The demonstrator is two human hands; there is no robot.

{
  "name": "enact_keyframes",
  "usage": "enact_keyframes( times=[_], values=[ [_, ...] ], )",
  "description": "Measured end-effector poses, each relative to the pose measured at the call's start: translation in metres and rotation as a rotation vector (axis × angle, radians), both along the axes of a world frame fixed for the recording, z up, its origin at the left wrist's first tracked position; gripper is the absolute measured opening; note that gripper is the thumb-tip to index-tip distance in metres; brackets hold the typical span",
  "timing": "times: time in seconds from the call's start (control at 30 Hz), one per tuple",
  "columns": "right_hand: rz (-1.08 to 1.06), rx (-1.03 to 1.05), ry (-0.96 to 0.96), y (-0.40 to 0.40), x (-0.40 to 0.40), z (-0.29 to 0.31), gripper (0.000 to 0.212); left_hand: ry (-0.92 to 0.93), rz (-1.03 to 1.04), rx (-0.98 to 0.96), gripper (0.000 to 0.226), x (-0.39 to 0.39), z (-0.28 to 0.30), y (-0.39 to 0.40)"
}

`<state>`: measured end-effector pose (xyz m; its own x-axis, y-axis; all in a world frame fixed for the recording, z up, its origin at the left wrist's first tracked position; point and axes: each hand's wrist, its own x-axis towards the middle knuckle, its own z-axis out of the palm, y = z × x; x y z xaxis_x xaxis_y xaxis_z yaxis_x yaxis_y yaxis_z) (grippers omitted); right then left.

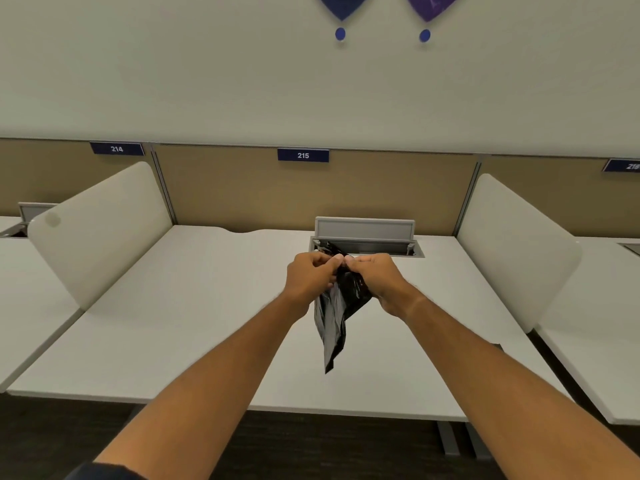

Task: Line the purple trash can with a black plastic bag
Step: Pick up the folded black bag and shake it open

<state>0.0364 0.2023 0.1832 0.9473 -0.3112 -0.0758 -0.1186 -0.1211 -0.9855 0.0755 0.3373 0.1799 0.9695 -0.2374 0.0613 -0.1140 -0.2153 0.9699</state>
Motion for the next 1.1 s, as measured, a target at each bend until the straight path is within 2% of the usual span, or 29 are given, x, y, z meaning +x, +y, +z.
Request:
enact_keyframes(
  times=[0.27,0.37,0.47,0.57,0.73,0.8,0.9,0.97,1.03,1.1],
  values=[
    [0.128,0.135,0.062,-0.003,-0.009,0.009,0.027,-0.022,0.065,0.036,0.025,-0.003,0.006,-0.006],
    [0.156,0.070,0.041,-0.004,-0.009,0.008,0.024,-0.044,0.098,0.078,0.020,-0.006,0.008,-0.010],
    [0.057,0.005,0.007,-0.006,-0.010,0.005,0.023,-0.049,0.144,0.114,0.015,-0.007,0.009,-0.007],
    [-0.068,0.069,-0.008,-0.021,-0.013,0.006,0.023,0.002,0.232,0.119,0.017,0.000,0.005,0.016],
    [-0.246,0.093,0.021,-0.056,-0.023,0.012,0.021,0.252,0.364,-0.010,0.013,0.014,-0.009,0.069],
    [-0.304,0.111,0.007,-0.060,-0.026,0.015,0.022,0.312,0.396,0.011,0.020,0.015,-0.020,0.085],
    [-0.307,0.115,-0.006,-0.063,-0.028,0.020,0.021,0.351,0.362,0.286,0.021,0.012,-0.039,0.113],
    [-0.300,0.126,-0.019,-0.064,-0.028,0.023,0.018,0.433,0.252,0.489,0.017,0.005,-0.050,0.132],
    [-0.294,0.142,-0.033,-0.063,-0.028,0.027,0.016,0.569,0.040,0.847,0.020,-0.003,-0.058,0.148],
    [-0.260,0.155,-0.043,-0.061,-0.027,0.031,0.015,0.741,-0.241,1.241,0.035,-0.015,-0.059,0.153]
  ],
)
